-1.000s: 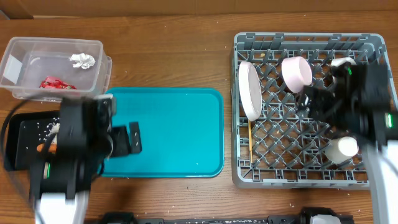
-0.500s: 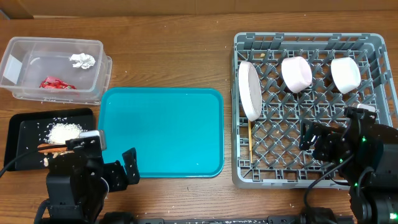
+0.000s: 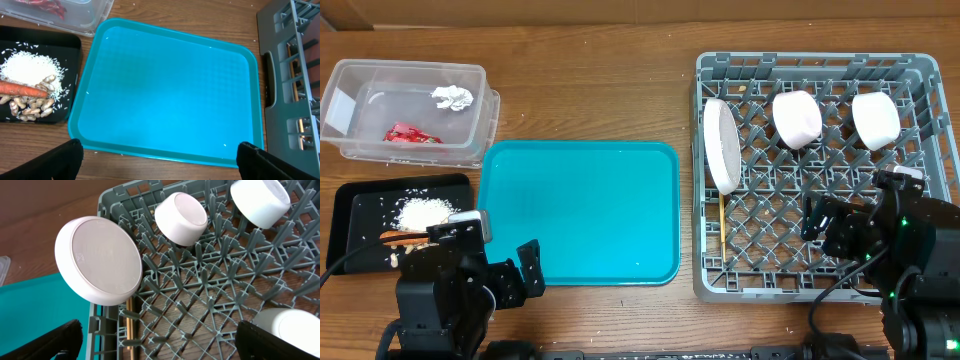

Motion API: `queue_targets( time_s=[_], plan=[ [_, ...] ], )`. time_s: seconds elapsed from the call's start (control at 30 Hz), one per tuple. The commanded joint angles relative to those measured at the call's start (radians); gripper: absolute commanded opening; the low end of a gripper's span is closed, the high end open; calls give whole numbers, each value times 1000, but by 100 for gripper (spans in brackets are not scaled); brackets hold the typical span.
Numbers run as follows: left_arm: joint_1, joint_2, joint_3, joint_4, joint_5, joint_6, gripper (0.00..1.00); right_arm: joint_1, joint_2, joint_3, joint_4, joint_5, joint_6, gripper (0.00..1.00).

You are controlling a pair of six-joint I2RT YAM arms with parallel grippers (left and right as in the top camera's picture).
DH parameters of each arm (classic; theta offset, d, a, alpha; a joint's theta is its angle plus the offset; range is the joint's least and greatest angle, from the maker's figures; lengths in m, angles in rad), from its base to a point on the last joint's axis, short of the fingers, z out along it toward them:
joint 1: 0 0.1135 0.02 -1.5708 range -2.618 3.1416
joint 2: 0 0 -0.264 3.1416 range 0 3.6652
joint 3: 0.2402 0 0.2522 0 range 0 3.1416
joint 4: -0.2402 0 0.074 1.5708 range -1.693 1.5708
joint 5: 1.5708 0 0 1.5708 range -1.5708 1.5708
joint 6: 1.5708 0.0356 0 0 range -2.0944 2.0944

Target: Sort waste into correct bins and load items into the dishwasher

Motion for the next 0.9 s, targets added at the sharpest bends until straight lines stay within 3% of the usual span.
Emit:
queue_targets(
  time_s=[0.0,0.17,0.4,0.7,0.87],
  plan=[
    [5,-7,-5,2,-14,-7,100,5,-40,-14,2,6,3,100],
    [5,-7,-5,2,-14,-7,100,7,-150,-29,6,31,3,100],
    [5,-7,-5,2,-14,-7,100,54,-435,-227,154,33,-6,100],
    [5,-7,-5,2,-14,-7,100,118,-676,-561,532,43,-16,100],
    [5,-7,-5,2,-14,-7,100,123,-703,-713,748,46,-20,100]
  ],
)
